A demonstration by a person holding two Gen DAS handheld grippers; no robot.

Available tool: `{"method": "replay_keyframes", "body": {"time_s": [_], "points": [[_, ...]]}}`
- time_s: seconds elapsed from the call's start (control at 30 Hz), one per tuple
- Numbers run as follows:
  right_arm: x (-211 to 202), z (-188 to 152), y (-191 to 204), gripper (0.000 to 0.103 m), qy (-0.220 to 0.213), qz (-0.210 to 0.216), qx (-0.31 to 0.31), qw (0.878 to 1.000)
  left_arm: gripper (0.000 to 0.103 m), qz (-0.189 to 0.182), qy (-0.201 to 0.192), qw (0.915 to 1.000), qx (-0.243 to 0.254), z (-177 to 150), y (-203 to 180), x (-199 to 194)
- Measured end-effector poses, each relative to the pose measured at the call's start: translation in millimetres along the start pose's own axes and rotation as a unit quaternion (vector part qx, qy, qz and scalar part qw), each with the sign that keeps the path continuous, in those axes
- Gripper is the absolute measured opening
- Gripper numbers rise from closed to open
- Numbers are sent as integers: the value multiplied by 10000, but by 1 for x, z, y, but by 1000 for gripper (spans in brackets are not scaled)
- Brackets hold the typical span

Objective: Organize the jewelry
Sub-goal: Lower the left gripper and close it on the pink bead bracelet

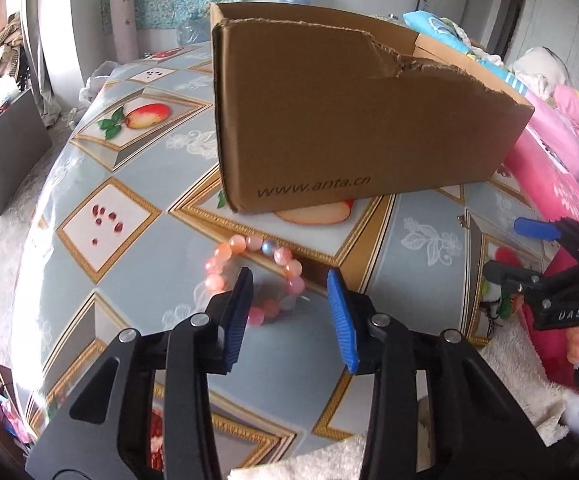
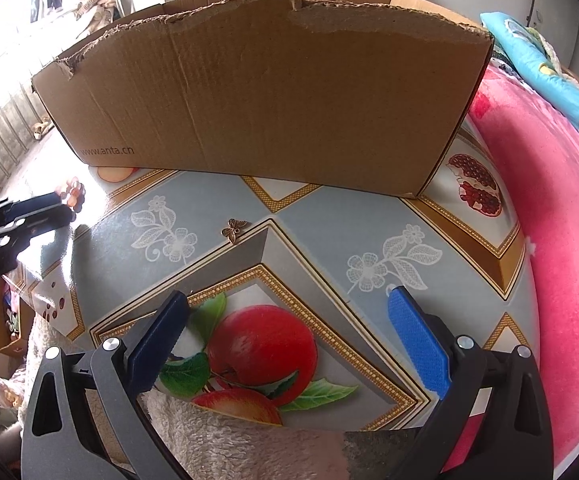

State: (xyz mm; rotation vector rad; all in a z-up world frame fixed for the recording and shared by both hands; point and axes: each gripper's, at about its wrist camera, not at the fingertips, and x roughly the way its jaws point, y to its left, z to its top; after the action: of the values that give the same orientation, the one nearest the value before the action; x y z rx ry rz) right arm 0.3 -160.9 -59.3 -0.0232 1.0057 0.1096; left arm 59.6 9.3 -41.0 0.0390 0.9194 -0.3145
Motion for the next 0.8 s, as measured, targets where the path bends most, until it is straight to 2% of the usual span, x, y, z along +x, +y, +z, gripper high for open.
{"method": "replay_keyframes", "body": {"time_s": [0.1,0.23,0.3,0.33,0.4,0.5,0.57,0.67,0.8], "points": [[-2,-2,-1,97,-11,40,-13,10000,37,28,17,10000,-66,-9,0,-7],[-7,-3,-8,97,-43,188,50,9998,34,304,18,9994,189,-10,-9,-5],[-10,-4,-15,91,-104,301,153,9994,27,474,-8,9983,328,-7,-14,-1],[-13,-5,-18,84,-154,325,185,9992,21,442,-19,9985,308,-6,-15,-1],[-19,-8,-23,78,-258,353,197,9988,10,514,-69,9982,299,-4,-18,2],[-27,-10,-27,66,-403,427,120,9982,9,429,-122,9987,265,-1,-22,5],[-28,-8,-23,53,-480,480,45,9977,9,328,-147,9991,230,0,-25,6],[-27,-2,-19,39,-500,608,4,9969,9,180,-182,9996,149,2,-28,9],[-21,10,-5,29,-528,886,-318,9942,9,2,-201,9998,64,6,-31,11]]}}
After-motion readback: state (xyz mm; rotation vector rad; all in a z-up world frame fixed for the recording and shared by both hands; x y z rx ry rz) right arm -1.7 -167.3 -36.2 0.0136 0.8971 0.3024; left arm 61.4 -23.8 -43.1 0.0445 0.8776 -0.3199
